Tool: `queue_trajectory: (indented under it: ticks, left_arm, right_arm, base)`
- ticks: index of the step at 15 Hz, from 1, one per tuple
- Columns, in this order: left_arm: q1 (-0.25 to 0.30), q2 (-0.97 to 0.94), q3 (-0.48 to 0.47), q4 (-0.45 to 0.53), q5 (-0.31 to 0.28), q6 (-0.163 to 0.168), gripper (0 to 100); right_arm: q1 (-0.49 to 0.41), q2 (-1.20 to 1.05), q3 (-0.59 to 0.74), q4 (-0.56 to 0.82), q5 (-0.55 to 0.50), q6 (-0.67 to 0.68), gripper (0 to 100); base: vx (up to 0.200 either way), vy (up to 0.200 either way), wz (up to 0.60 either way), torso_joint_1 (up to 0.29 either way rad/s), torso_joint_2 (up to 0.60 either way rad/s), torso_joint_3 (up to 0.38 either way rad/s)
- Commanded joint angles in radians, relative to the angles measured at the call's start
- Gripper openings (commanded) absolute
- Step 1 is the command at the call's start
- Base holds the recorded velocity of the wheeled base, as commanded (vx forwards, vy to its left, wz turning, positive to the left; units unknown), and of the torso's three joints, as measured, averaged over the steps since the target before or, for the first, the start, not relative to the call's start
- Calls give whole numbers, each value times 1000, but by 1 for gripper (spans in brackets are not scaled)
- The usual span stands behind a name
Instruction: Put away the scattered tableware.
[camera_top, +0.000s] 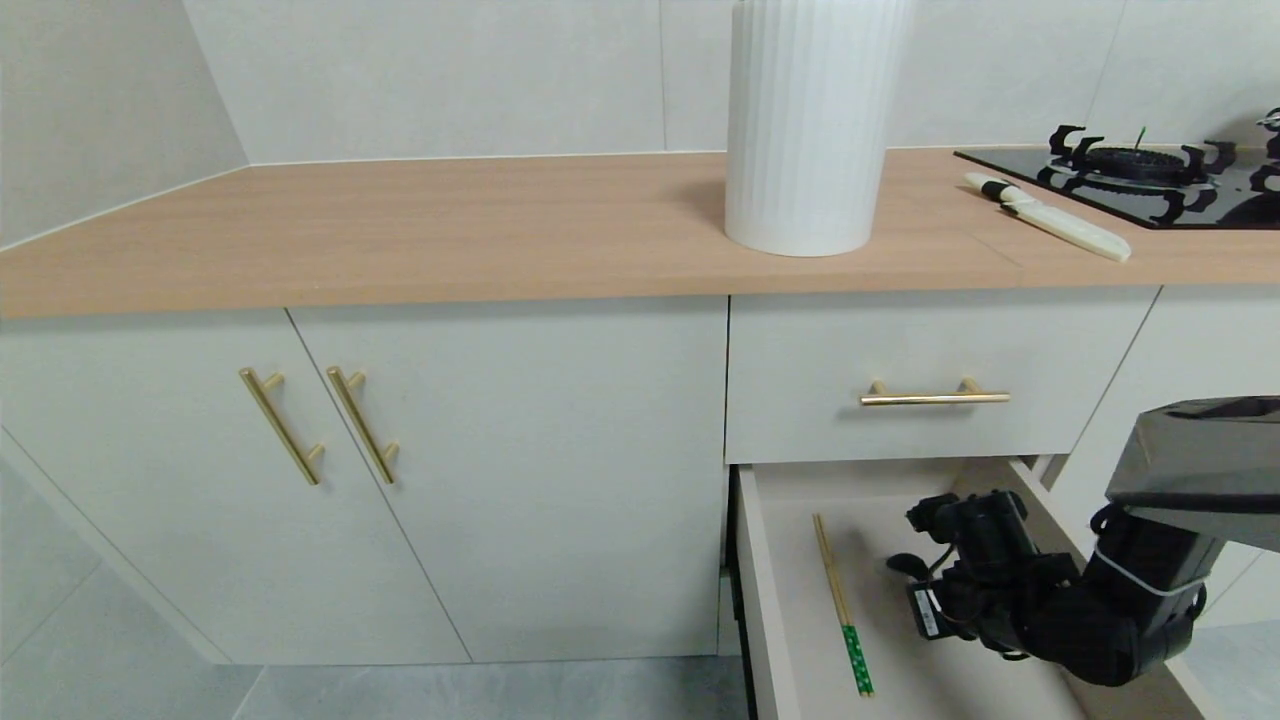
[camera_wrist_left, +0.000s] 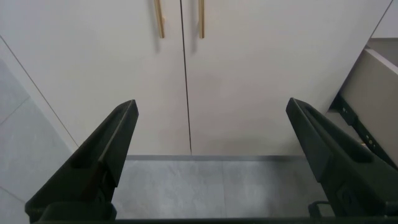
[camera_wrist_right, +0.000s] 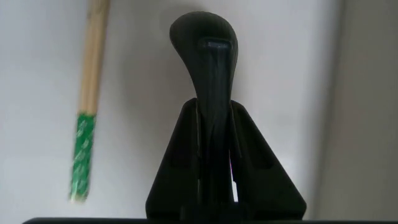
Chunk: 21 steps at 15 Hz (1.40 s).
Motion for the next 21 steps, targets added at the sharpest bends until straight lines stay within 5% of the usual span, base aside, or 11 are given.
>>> queue_trajectory:
  ticks: [1,9,10,21]
  left_arm:
    - [0,0,0,0,0,-1,100]
    - [0,0,0,0,0,-1,100]
    - [0,0,0,0,0,-1,100]
    - [0,0,0,0,0,-1,100]
  right_arm:
    - [0,64,-3,-7,-1,0,0]
    - [-9,103,-25,-40,-13,16,0]
    - [-9,101,-25,-40,-13,16,100]
    - [0,-94,54,-37,-13,5,100]
  base:
    - [0,0,0,0,0,0]
    - [0,0,0,0,0,0]
    - [0,0,0,0,0,0]
    - [0,0,0,0,0,0]
